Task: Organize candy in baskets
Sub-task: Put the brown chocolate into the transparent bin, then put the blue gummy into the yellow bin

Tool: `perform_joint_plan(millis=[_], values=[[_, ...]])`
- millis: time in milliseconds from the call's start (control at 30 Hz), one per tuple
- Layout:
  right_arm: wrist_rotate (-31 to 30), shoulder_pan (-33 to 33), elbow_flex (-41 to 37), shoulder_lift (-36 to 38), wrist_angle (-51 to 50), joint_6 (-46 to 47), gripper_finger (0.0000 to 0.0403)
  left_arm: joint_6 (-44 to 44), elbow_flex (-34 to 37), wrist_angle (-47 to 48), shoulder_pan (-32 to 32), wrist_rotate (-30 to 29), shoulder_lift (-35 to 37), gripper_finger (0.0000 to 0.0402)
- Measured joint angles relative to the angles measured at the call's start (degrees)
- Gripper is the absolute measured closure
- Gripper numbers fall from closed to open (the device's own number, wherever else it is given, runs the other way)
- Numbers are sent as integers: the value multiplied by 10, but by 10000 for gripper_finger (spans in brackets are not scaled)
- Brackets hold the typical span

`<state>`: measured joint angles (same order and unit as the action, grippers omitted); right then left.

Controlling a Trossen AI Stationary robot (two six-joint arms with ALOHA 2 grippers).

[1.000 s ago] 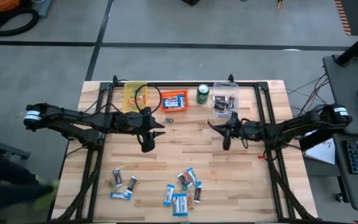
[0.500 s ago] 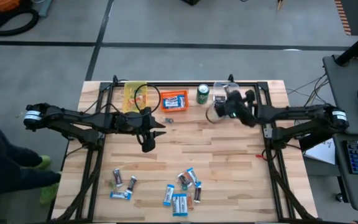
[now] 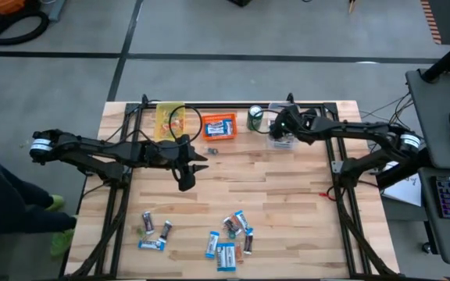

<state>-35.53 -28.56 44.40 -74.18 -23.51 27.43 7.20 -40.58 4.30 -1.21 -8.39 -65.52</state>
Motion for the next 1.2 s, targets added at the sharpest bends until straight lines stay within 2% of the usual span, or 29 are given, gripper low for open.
perform_joint_plan(millis=[300,467,767,900,1200], values=[[3,2,1,4,2,-5,256,11,0,2,0,0,0,296],[54,5,1,15,3,-7,234,14,3,5,0,0,0,296],[75,45,1,38,5,-10,234,22,10,15,0,0,0,296],[75,73,1,50,15,-11,238,-6,10,23,0,0,-5,296],[75,123,1,67,26,-14,238,-75,10,5,0,-1,-84,296]])
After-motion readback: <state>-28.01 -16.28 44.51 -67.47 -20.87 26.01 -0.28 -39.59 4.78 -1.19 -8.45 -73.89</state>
